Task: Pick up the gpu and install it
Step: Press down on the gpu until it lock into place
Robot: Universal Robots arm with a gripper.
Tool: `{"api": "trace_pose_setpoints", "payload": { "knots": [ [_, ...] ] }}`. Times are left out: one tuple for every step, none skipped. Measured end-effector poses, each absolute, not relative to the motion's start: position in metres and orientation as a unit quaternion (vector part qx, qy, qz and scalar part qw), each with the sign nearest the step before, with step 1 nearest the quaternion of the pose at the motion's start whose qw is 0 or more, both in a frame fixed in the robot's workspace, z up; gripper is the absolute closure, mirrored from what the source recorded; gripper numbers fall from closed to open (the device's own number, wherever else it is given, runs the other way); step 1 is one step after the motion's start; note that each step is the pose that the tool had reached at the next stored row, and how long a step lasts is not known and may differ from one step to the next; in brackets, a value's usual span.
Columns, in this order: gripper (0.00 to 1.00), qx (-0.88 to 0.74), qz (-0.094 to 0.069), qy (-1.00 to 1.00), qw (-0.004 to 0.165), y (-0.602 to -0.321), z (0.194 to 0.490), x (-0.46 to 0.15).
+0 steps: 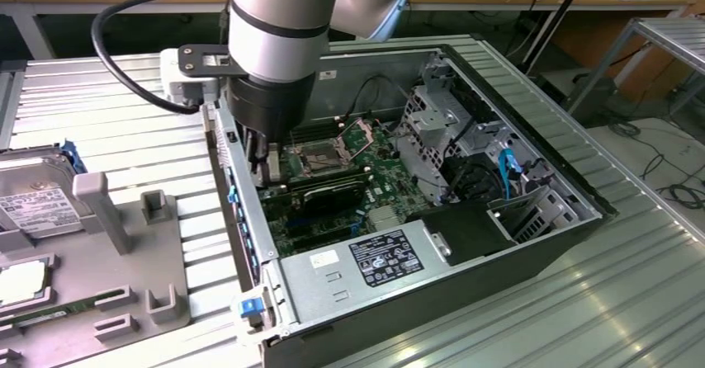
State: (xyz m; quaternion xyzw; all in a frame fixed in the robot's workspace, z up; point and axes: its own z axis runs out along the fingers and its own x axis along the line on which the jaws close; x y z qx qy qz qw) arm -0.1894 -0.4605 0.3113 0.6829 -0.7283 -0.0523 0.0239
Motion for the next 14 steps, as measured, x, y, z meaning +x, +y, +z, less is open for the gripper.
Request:
{"api": "trace_pose_setpoints", "payload": {
  "knots": [
    [0.89,0.683,-0.05,-0.729,0.023,-0.461,0.31,-0.191],
    [0.89,0.683,-0.049,-0.729,0.023,-0.461,0.309,-0.191],
    [0.89,0.683,-0.049,-0.729,0.022,-0.461,0.308,-0.191],
    [0.89,0.683,-0.048,-0.729,0.021,-0.461,0.308,-0.191],
    [0.89,0.683,-0.048,-0.729,0.021,-0.461,0.307,-0.191],
    [0.89,0.683,-0.047,-0.729,0.02,-0.462,0.305,-0.191],
    [0.89,0.683,-0.046,-0.729,0.02,-0.462,0.304,-0.191],
    [0.89,0.683,-0.046,-0.729,0.02,-0.462,0.303,-0.191],
    [0.89,0.683,-0.046,-0.729,0.02,-0.462,0.303,-0.19],
    [0.89,0.683,-0.047,-0.729,0.02,-0.463,0.303,-0.187],
    [0.89,0.683,-0.047,-0.729,0.019,-0.463,0.302,-0.185],
    [0.89,0.683,-0.047,-0.729,0.018,-0.463,0.302,-0.183],
    [0.89,0.683,-0.048,-0.729,0.018,-0.463,0.302,-0.18],
    [0.89,0.683,-0.048,-0.729,0.017,-0.463,0.302,-0.178]
  ]
}}
